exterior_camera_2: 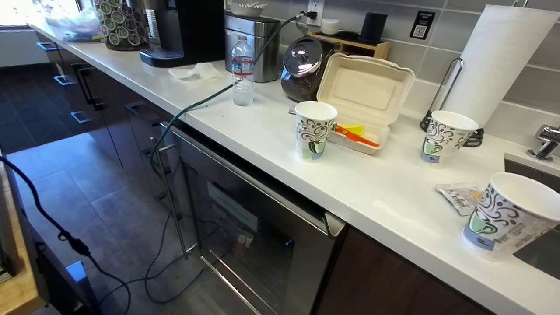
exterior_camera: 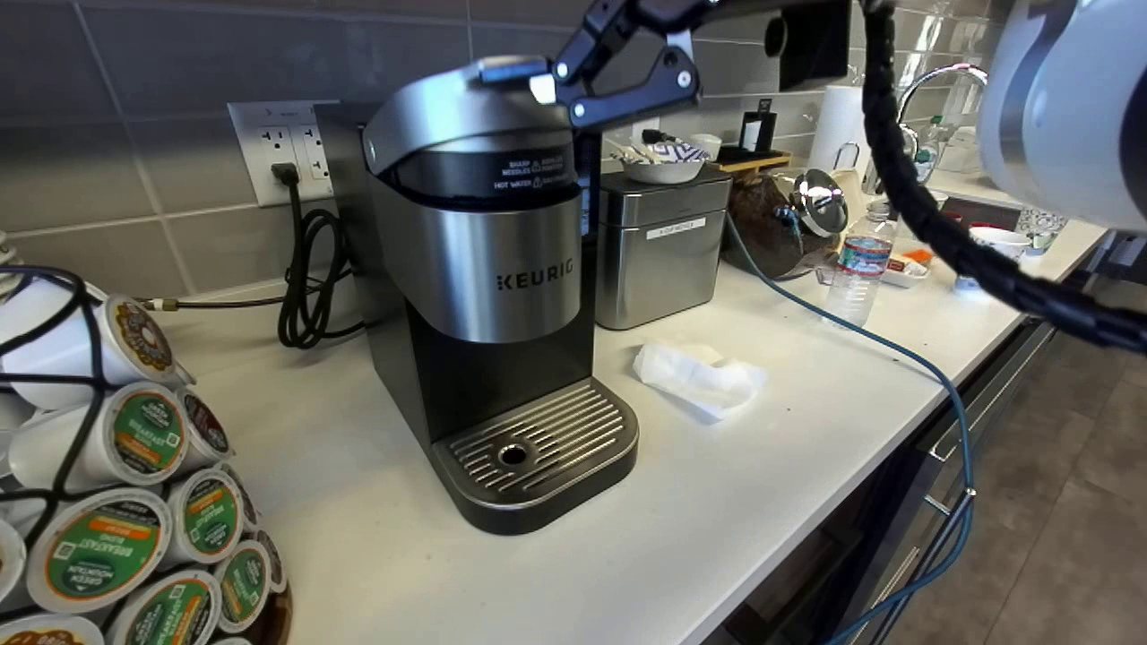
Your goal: Open the coffee maker
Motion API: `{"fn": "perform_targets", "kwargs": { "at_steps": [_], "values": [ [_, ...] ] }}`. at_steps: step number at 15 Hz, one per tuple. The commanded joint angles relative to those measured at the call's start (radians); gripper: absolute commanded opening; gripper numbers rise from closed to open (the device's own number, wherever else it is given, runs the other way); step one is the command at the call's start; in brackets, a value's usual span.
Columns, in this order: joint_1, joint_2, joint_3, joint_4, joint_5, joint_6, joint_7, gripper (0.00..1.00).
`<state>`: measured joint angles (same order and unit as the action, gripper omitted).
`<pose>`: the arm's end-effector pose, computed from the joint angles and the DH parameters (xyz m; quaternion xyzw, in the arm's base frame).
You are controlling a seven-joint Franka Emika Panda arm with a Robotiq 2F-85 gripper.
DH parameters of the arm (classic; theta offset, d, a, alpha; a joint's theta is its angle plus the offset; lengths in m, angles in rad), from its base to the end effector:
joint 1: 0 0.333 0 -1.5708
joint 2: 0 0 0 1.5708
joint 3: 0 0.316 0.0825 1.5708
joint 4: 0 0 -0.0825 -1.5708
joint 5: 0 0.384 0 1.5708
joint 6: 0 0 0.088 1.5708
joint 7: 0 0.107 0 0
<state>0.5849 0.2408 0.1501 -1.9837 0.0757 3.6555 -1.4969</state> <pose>0.4788 0.4067 0.5253 0.3761 0.6543 0.6161 0.2256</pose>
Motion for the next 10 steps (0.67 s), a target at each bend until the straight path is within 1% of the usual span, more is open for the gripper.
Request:
{"fn": "perform_targets", "kwargs": {
  "at_steps": [1, 4, 7, 9, 10],
  "values": [
    [0.015, 0.045, -0.007, 0.125, -0.004, 0.036, -0.033, 1.0],
    [0.015, 0.068, -0.004, 0.194, -0.015, 0.038, -0.041, 1.0],
    [0.016, 0.089, -0.002, 0.239, -0.015, 0.037, -0.047, 1.0],
    [0.02, 0.066, -0.005, 0.216, 0.01, -0.008, -0.045, 1.0],
    [0.031, 0.031, -0.022, 0.177, 0.045, -0.057, -0.07, 1.0]
  ]
}}
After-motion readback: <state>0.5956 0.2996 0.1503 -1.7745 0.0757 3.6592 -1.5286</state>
